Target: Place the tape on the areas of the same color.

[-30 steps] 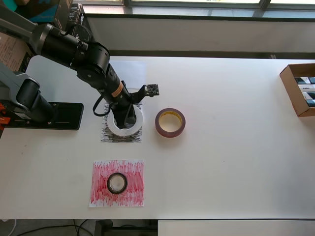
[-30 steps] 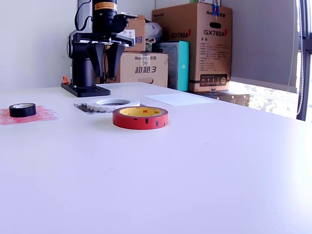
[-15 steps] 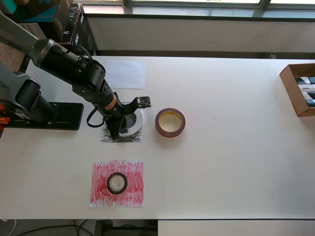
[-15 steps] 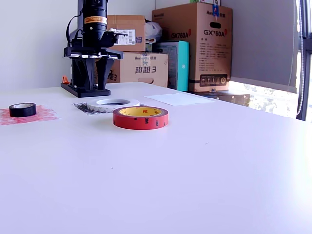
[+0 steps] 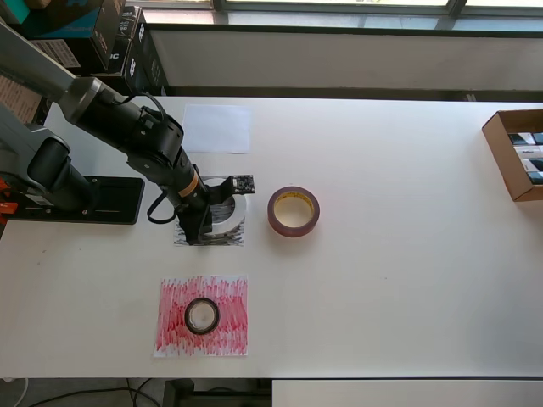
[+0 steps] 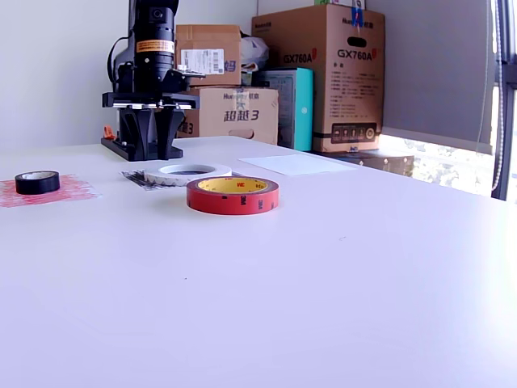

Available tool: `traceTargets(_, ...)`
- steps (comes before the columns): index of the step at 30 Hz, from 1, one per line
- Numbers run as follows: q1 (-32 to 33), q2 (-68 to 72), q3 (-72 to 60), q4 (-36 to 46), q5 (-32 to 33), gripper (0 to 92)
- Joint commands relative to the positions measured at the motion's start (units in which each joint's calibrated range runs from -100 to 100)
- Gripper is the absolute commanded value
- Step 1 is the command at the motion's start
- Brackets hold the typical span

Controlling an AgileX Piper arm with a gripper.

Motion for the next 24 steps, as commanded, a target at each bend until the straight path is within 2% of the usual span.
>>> traceTargets(1,-0.57,0.69,-0.53,-0.48,-0.29,40.0)
traceTargets(24,-0.8,3.41,-1.17,-0.31,0.12,40.4)
